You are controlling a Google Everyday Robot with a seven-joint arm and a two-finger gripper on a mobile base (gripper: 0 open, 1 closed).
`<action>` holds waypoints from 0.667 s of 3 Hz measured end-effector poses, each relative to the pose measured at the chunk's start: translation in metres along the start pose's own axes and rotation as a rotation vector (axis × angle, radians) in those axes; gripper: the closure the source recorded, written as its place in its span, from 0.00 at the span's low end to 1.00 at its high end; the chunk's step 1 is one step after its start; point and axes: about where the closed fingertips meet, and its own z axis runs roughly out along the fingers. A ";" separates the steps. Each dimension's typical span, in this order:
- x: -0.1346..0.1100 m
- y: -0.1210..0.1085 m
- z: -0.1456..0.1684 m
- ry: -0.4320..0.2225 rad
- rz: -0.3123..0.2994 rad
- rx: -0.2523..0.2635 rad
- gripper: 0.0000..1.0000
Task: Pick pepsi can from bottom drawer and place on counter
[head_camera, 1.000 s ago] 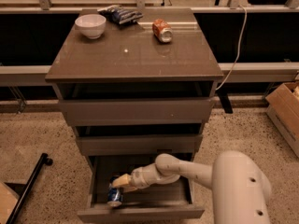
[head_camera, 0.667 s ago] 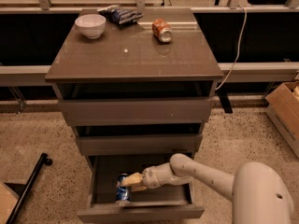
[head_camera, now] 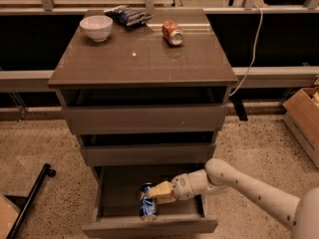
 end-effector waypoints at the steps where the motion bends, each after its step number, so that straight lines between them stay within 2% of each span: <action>1: 0.016 0.047 -0.037 0.019 -0.027 0.091 1.00; 2: 0.014 0.094 -0.073 0.027 -0.081 0.206 1.00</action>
Offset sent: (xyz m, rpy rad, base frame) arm 0.0015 -0.0754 0.1930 -0.3431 -0.1979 0.0620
